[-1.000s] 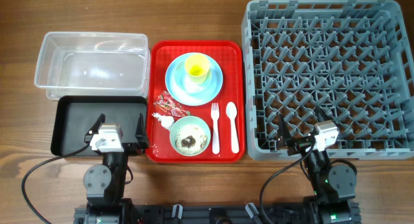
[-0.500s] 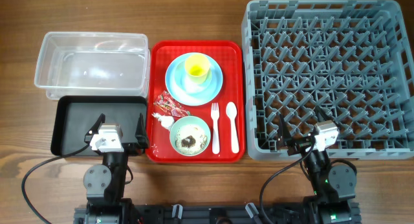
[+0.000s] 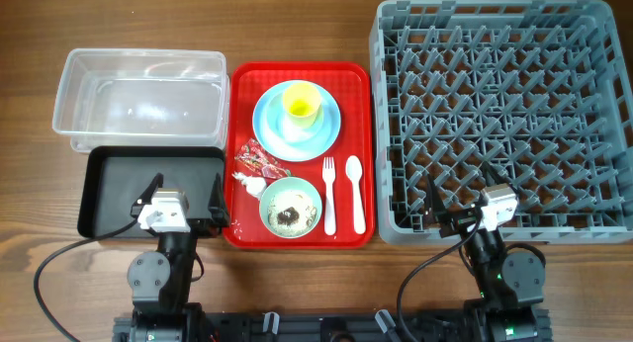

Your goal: Sort waste into correct bins and load items into the dishwasher rack

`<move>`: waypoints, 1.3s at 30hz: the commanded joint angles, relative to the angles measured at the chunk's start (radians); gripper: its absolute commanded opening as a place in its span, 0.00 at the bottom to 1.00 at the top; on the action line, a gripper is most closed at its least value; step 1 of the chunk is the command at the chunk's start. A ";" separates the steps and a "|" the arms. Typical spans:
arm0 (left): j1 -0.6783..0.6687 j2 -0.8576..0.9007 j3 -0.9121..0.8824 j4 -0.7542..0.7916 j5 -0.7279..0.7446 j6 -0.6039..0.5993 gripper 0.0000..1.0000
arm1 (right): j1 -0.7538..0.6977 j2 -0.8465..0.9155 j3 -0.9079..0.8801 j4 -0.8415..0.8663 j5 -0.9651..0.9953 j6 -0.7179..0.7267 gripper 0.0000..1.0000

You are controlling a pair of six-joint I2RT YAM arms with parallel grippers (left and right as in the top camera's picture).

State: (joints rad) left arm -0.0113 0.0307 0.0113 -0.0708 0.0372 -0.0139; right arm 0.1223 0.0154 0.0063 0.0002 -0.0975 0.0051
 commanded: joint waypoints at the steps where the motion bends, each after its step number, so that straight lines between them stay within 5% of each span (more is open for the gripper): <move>1: -0.005 -0.010 -0.006 0.013 0.060 -0.184 1.00 | -0.005 -0.005 -0.001 0.006 -0.012 -0.005 1.00; 6: -0.005 -0.008 0.027 0.034 0.266 -0.249 1.00 | -0.005 -0.005 -0.001 0.006 -0.012 -0.005 1.00; 10: -0.005 0.052 0.193 -0.061 0.273 -0.312 1.00 | -0.005 -0.005 -0.001 0.006 -0.012 -0.005 1.00; 19: -0.005 0.811 1.155 -0.870 0.342 -0.242 1.00 | -0.005 -0.005 -0.001 0.006 -0.012 -0.005 1.00; 23: -0.005 1.025 1.336 -1.035 0.384 -0.244 1.00 | -0.005 -0.005 -0.001 0.006 -0.012 -0.005 1.00; 24: -0.005 1.054 1.336 -1.051 0.393 -0.244 0.91 | -0.005 -0.005 -0.001 0.006 -0.012 -0.005 1.00; 25: -0.005 1.083 1.335 -1.062 0.392 -0.244 0.28 | -0.005 -0.005 -0.001 0.006 -0.012 -0.005 1.00; 26: -0.005 1.109 1.335 -1.076 0.393 -0.246 0.04 | -0.005 -0.005 -0.001 0.006 -0.012 -0.005 1.00; 30: -0.005 1.221 1.331 -1.133 0.365 -0.317 0.04 | -0.005 -0.005 -0.001 0.006 -0.012 -0.005 1.00; 37: -0.058 1.365 1.242 -1.107 0.101 -0.565 0.05 | -0.005 -0.005 -0.001 0.006 -0.012 -0.005 1.00; 39: -0.088 1.404 1.214 -1.071 0.099 -0.572 0.19 | -0.005 -0.005 -0.001 0.006 -0.012 -0.005 1.00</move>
State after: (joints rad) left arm -0.0532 1.3716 1.2778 -1.1805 0.2127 -0.4942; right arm 0.1223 0.0158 0.0063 0.0002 -0.0975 0.0051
